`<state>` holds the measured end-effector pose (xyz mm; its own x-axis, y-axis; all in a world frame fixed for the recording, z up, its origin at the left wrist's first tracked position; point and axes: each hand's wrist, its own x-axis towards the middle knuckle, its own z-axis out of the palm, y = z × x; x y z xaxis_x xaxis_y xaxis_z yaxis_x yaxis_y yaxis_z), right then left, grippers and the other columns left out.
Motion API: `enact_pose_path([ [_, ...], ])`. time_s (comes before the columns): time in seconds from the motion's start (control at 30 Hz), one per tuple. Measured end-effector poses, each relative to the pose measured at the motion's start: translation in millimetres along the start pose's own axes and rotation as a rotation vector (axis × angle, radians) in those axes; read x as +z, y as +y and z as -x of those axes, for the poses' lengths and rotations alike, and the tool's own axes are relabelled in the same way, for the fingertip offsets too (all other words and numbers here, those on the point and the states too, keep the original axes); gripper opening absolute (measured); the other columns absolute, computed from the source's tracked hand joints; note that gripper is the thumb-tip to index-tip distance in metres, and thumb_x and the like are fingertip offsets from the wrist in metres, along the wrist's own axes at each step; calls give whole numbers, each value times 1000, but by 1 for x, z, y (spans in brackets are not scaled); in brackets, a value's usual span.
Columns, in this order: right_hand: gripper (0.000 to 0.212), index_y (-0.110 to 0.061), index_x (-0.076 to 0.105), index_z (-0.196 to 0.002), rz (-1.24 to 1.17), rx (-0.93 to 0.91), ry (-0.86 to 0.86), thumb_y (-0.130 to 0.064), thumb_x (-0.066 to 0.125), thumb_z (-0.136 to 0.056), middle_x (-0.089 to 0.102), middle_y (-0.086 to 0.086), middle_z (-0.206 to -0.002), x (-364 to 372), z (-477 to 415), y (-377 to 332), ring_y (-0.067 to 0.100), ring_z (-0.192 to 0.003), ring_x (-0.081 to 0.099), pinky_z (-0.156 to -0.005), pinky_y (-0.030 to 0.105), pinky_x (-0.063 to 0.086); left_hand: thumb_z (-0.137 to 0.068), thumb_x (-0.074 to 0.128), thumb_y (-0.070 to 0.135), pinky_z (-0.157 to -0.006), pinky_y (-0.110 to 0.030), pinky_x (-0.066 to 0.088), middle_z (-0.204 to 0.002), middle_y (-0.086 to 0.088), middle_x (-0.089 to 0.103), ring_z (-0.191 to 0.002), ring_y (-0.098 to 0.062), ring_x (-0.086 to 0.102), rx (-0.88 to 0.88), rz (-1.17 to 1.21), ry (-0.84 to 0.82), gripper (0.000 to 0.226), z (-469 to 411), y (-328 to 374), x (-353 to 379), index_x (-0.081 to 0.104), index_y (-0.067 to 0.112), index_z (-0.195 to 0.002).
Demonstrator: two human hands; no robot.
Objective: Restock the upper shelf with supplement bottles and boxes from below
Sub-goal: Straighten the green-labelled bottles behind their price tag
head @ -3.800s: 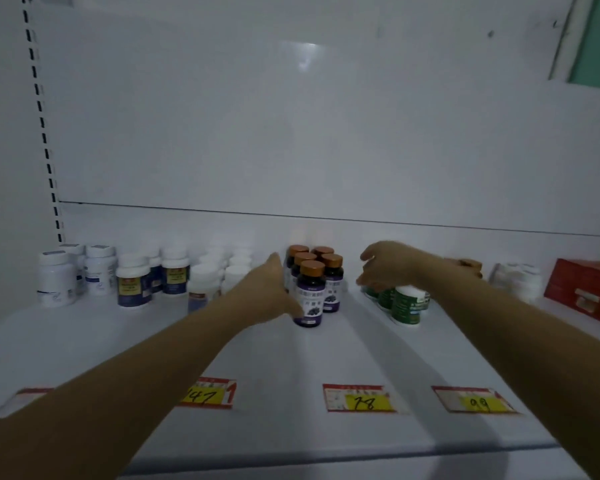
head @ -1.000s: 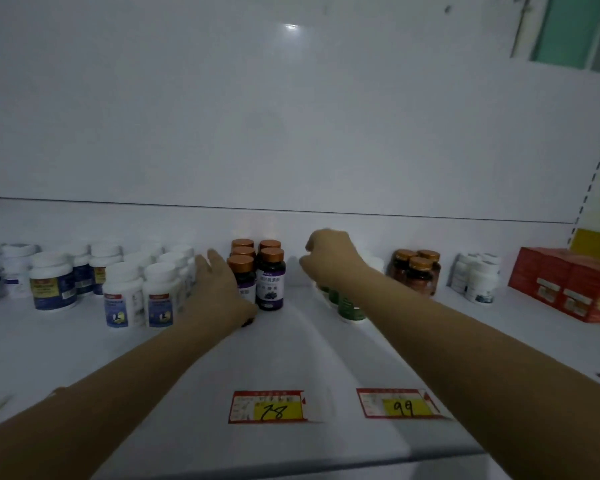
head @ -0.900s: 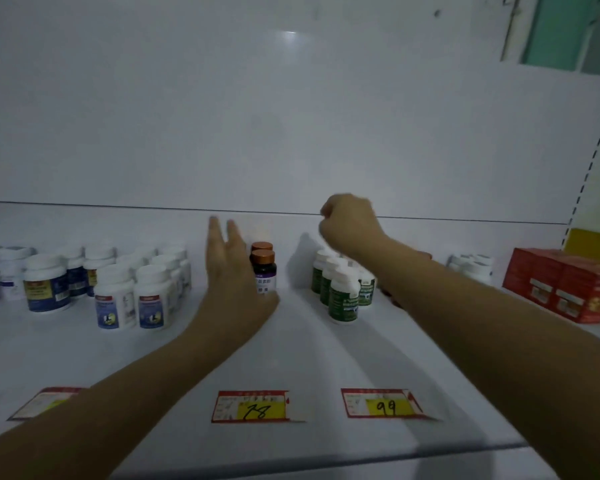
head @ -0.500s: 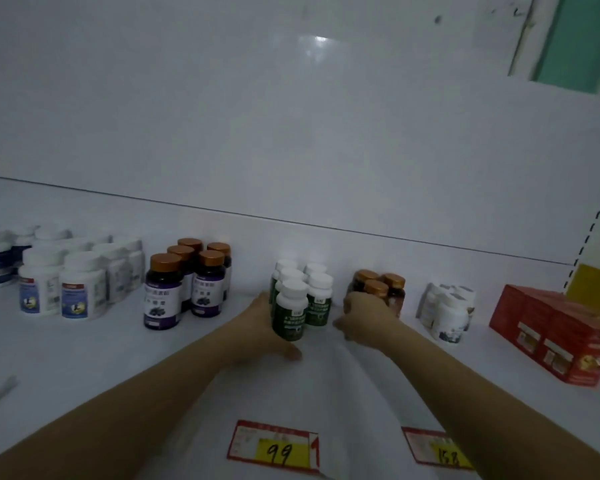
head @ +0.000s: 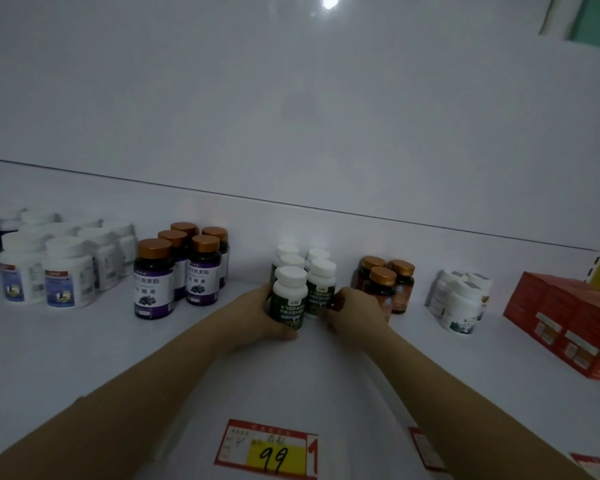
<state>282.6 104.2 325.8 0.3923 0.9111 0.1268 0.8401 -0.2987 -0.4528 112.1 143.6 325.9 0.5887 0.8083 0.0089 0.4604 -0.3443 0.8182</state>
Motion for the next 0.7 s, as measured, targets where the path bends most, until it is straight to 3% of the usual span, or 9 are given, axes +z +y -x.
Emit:
enact_pose_path([
  [0.1,30,-8,60,-105,19,1,6,-34,58,-90,69,10,-103,0,1,-2,23,-95,64,-70,27,45,-72,79,16,-91,-18,35,-139,4,51,-111,-8,51,2,27,9,78,0,-3,-1,39,22,-139],
  [0.3,35,-11,57,-114,68,-25,13,-36,58,-90,66,7,-112,-1,4,-5,23,-103,61,-78,29,47,-70,81,16,-93,-20,37,-138,1,52,-120,-15,52,-1,50,30,78,-1,-9,-3,42,21,-137],
  [0.5,37,-11,56,-117,68,-39,3,-37,57,-90,66,7,-114,-3,5,-7,22,-104,62,-86,32,51,-68,81,11,-91,-21,39,-134,1,55,-104,-9,52,-7,98,20,75,-4,-12,-4,45,19,-134],
  [0.7,38,-12,54,-119,87,-33,-17,-37,55,-91,65,7,-115,-2,4,-7,22,-104,61,-85,30,50,-67,81,4,-95,-26,41,-131,-1,57,-115,-18,55,-42,154,-27,75,-10,-15,-6,47,17,-133],
])
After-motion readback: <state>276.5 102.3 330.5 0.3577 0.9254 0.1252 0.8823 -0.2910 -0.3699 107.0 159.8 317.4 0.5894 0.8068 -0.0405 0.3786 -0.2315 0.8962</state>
